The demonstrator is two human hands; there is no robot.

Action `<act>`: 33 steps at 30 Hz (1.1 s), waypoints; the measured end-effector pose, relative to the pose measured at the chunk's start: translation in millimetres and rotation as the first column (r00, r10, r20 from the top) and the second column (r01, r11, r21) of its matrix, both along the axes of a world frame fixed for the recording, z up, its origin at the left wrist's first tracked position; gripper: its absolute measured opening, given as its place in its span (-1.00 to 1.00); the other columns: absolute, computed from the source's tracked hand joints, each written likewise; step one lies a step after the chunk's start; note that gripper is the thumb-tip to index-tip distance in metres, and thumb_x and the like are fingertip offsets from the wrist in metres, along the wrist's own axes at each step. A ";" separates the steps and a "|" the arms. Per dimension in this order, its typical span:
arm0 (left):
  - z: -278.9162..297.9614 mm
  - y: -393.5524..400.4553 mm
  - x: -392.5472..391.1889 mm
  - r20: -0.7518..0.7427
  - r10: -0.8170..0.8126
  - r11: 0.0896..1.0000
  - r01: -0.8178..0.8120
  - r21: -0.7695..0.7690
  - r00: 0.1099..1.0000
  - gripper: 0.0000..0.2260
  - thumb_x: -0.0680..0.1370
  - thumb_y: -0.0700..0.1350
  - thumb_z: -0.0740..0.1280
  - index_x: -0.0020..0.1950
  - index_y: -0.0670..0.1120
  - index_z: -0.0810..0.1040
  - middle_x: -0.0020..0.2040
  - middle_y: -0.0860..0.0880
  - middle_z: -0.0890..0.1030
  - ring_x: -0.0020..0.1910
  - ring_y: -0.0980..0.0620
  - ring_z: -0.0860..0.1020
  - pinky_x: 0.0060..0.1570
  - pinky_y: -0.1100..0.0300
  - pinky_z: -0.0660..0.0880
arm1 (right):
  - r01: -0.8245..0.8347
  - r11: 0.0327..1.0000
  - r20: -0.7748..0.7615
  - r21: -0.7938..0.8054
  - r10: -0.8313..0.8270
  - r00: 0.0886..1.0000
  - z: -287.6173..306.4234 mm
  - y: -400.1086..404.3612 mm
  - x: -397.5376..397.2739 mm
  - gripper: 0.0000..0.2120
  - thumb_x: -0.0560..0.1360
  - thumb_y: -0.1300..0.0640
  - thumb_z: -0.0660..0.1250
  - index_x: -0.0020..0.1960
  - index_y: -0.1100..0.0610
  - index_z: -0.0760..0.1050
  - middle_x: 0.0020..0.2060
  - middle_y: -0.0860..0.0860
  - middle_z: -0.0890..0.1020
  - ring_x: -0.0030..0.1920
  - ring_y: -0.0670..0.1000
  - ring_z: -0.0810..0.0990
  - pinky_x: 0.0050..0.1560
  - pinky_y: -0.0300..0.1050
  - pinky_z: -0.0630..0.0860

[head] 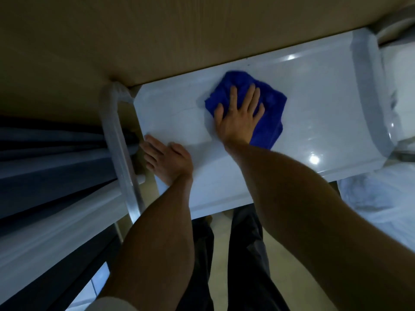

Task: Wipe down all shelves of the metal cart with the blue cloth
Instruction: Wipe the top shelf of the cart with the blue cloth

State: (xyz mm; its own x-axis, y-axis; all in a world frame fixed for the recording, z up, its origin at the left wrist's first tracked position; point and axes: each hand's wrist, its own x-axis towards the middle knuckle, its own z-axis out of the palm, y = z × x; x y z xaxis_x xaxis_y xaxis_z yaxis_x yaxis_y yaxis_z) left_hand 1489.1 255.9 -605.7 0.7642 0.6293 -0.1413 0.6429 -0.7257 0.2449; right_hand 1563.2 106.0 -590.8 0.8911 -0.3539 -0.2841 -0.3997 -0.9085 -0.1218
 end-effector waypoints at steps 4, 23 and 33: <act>-5.0 0.6 0.3 -0.021 -0.027 1.000 0.028 0.014 0.999 -0.37 0.54 0.05 0.07 0.55 -0.25 0.19 0.45 -0.31 0.33 0.23 -0.27 0.43 0.14 -0.05 0.35 | 0.033 0.999 0.087 0.010 -0.034 0.996 -1.3 1.1 49.6 -0.35 0.59 -0.28 -0.08 0.60 -0.02 0.12 0.59 0.23 0.02 0.59 0.23 -0.05 0.53 0.26 -0.10; 8.3 -20.7 5.0 -0.102 -0.034 0.996 0.042 0.078 0.994 -0.48 0.66 -0.02 -0.10 0.57 -0.25 0.06 0.55 -0.36 0.04 0.54 -0.31 0.06 0.42 -0.25 0.07 | -0.062 0.997 -0.016 0.052 0.063 0.998 18.4 -94.1 -173.5 -0.33 0.51 -0.31 0.04 0.48 0.03 0.39 0.52 0.28 0.24 0.54 0.30 0.15 0.46 0.27 -0.05; -18.5 -128.0 92.8 0.129 -0.048 0.999 0.048 0.002 0.991 -0.53 0.64 -0.03 -0.03 0.51 -0.15 0.31 0.55 -0.32 0.14 0.55 -0.26 0.10 0.44 -0.11 0.13 | -0.313 0.949 0.050 0.045 0.310 0.949 3.2 -133.0 -62.3 -0.34 0.58 -0.28 -0.06 0.59 -0.02 0.15 0.58 0.27 0.04 0.59 0.26 -0.04 0.50 0.30 -0.07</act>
